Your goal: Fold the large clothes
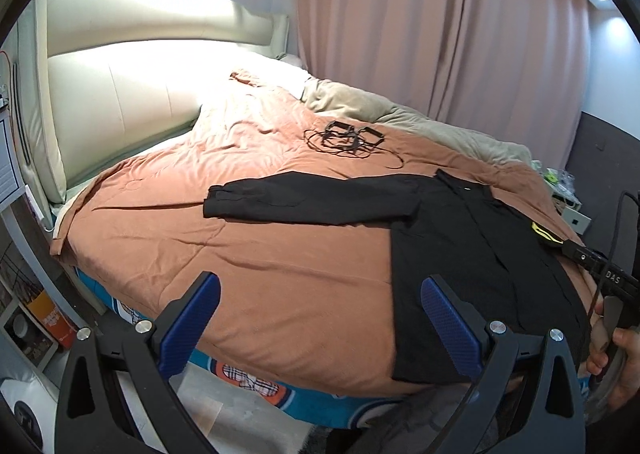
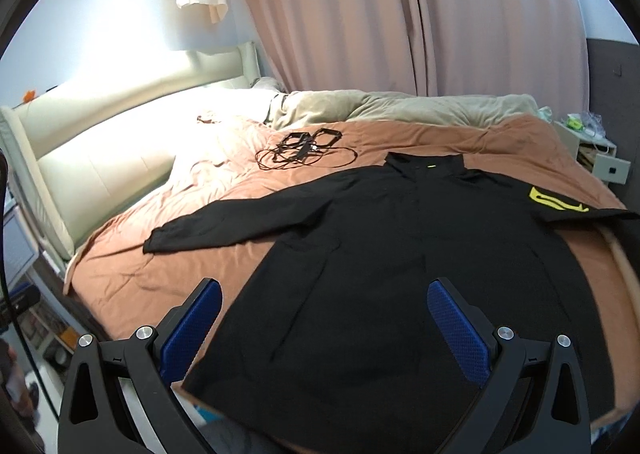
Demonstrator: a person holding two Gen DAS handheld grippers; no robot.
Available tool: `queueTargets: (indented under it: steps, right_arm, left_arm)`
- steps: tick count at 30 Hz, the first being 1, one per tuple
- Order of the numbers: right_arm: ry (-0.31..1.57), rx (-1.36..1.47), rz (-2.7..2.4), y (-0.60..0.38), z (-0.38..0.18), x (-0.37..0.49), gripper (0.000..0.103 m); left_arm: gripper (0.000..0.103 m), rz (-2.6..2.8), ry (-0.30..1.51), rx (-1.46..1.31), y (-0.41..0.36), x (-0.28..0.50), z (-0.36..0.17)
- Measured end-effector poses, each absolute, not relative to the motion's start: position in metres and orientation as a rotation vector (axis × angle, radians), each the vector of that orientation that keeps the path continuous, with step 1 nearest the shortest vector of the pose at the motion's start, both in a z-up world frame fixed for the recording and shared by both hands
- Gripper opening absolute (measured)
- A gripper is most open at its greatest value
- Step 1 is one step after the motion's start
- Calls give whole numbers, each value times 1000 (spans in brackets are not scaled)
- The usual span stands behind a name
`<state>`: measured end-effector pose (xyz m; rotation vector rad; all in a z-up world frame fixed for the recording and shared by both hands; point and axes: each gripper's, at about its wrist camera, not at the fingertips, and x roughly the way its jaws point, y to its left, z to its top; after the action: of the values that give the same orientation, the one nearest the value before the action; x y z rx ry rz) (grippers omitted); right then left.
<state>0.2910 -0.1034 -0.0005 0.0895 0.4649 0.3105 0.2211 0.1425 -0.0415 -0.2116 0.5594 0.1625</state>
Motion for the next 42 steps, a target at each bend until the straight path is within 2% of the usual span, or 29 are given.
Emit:
queueTargets:
  steps: [5,7,13,16,19,23,26,34,36,39,41,42]
  right_arm:
    - [499,101,300,-88,-6,335,103]
    - [519,116,306,-82,-9,356,103]
    - [565,144,328,-64,-15,410,97]
    - [593,176,341,-58,-21,440,94]
    - [632,205,355,-54,-29,466,88]
    - [678,211,346,-46,-43,505,86]
    - [728,251,362,-45,-55,532,74]
    - [795,330,377,-47,-75,587,70]
    - [807,348,386,-47,-79,599,66]
    - [833,382,411,-42,-88,620,52]
    - [847,398,424,-39,-94,633,42]
    - [854,405,427,-38,-97,638,41]
  left_arm:
    - [98,205,581,-266,170,251,-52]
    - [90,214,588,-292,181,263,-56]
    - [85,235,614,-380,208,305,-72]
    - [84,243,633,-421,220,331,-81]
    - [84,264,655,-455,231,359,-92]
    - [84,275,689,-491,243,399,-107]
    - [84,282,714,-531,250,428,-122]
    - [84,351,829,-620,267,493,-176]
    - [84,373,853,-635,271,503,-187]
    - [83,424,877,-680,282,514,-203]
    - [79,464,885,-694,289,518,-210]
    - [76,477,889,-721,293,521,-216]
